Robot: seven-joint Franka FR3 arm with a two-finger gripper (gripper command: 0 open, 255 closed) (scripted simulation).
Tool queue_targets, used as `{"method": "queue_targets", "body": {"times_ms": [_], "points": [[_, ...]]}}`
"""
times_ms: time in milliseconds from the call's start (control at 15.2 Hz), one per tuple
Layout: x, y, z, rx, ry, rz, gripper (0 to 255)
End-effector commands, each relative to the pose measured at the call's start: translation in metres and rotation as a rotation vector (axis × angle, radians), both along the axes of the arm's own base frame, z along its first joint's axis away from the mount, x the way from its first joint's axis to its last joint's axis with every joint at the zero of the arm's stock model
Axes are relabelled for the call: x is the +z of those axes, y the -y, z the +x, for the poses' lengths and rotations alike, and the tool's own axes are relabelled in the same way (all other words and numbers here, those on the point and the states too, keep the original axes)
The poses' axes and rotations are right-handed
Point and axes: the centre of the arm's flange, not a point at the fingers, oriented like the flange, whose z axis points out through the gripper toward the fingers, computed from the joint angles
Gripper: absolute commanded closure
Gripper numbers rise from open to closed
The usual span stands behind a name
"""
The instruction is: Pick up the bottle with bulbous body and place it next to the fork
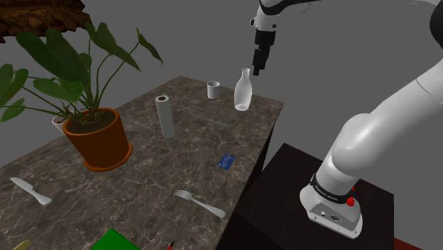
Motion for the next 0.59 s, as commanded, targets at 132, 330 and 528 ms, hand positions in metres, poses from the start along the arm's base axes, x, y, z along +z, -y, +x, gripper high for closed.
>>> {"method": "queue_targets", "body": {"times_ms": [132, 330, 528], "points": [[-0.015, 0.038, 0.033, 0.012, -0.005, -0.009, 0], [-0.026, 0.067, 0.057, 0.020, -0.009, -0.015, 0], [-0.037, 0.096, 0.081, 0.028, -0.012, -0.021, 0]]}}
